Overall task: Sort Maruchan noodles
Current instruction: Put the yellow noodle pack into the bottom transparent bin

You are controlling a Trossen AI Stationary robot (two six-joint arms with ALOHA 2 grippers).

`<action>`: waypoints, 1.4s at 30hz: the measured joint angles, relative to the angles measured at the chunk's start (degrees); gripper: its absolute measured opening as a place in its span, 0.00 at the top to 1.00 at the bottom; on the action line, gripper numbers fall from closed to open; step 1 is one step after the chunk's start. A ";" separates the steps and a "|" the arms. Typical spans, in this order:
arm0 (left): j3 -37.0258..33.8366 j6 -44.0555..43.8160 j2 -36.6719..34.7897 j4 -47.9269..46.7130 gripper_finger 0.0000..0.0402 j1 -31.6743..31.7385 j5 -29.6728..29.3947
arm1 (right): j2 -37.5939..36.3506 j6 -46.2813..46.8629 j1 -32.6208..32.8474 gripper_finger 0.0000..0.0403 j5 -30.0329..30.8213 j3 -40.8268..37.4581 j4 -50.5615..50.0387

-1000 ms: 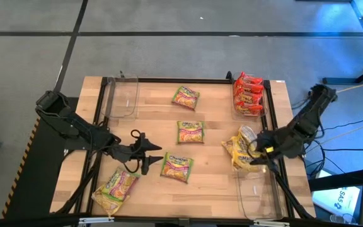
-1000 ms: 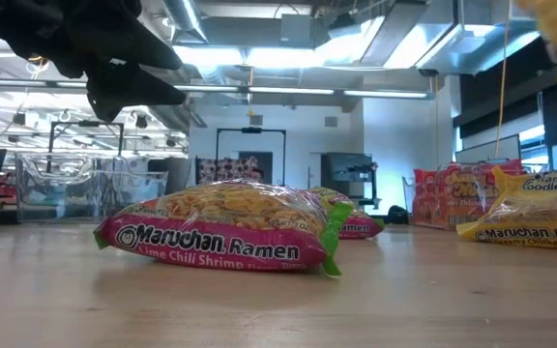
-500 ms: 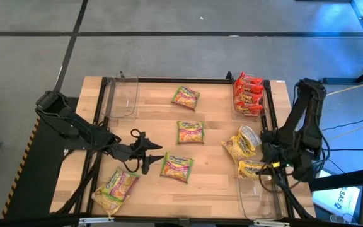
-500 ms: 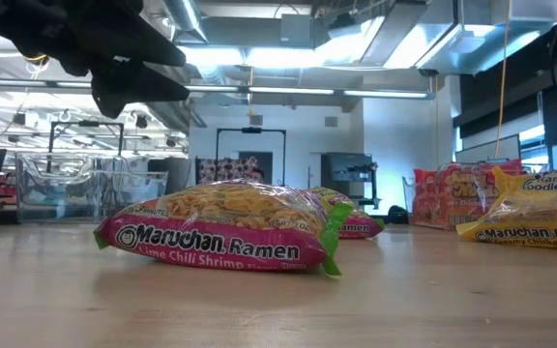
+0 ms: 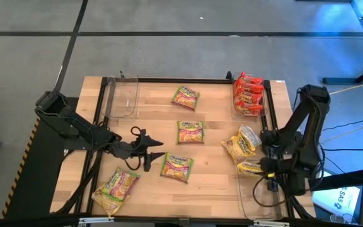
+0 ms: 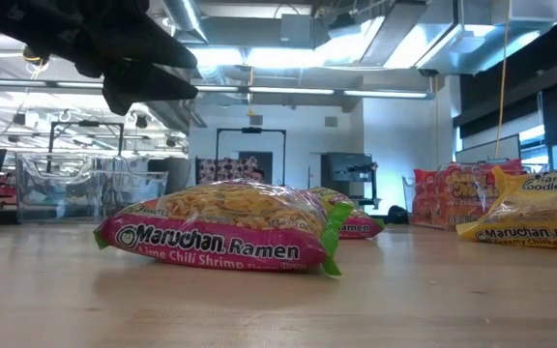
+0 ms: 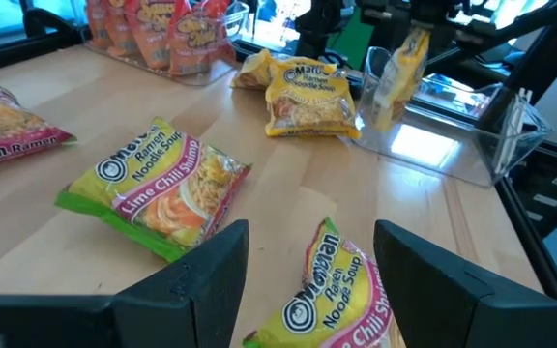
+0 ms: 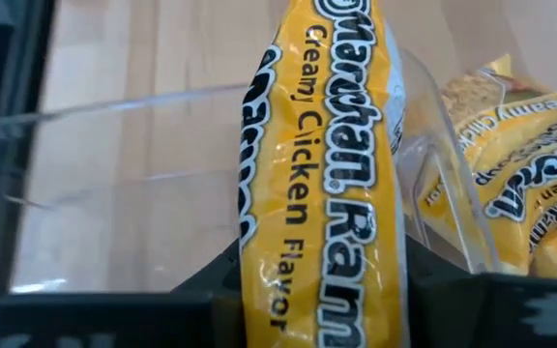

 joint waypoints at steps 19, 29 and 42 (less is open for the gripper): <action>0.00 0.04 0.00 0.13 0.46 0.25 2.51 | 8.30 9.16 -0.07 0.62 -4.87 0.03 -0.66; 0.00 0.02 0.00 0.31 0.46 0.51 3.30 | 3.95 11.85 -0.09 0.42 -8.96 4.57 -12.32; 0.00 1.33 0.00 1.79 0.46 1.15 3.14 | 2.73 13.10 -4.15 0.41 -6.08 15.22 -22.96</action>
